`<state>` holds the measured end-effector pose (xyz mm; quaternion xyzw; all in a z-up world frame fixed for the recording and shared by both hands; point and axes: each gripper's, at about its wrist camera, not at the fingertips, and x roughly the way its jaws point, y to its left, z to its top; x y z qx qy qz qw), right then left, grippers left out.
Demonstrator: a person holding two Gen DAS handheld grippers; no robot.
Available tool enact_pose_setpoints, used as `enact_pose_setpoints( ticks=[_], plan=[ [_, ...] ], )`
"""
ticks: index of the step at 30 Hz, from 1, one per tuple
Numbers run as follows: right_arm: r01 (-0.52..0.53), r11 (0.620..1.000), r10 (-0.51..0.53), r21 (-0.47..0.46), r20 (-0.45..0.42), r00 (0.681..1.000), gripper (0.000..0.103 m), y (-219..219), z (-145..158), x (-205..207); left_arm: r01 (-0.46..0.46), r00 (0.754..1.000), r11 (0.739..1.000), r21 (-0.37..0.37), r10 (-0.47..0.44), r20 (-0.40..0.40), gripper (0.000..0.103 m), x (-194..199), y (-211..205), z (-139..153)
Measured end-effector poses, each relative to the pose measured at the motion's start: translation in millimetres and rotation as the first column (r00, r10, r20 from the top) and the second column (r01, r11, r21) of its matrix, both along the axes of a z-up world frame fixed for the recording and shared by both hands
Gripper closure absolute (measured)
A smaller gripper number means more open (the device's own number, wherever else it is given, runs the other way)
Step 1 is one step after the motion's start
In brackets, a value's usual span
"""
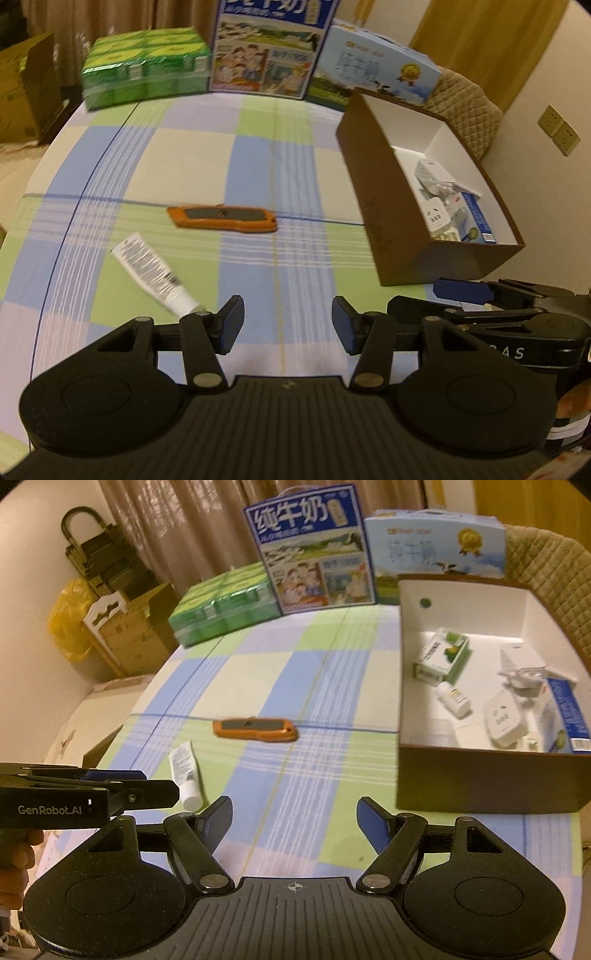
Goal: Organize rigid objects
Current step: 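Move both tools back over the toothpaste tube and orange knife, then lower the left tool onto the white toothpaste tube and close on it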
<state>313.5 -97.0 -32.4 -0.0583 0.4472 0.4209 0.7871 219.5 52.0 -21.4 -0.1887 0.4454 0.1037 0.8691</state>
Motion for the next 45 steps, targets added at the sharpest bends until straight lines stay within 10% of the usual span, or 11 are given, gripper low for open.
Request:
enact_pose_setpoints(
  ticks=[45],
  plan=[
    [-0.080,0.991,0.072,-0.108,-0.075,0.995,0.032,104.6,-62.8,37.4,-0.176,0.966,0.984,0.019,0.177,-0.188,0.054,43.0,90.3,-93.6]
  ],
)
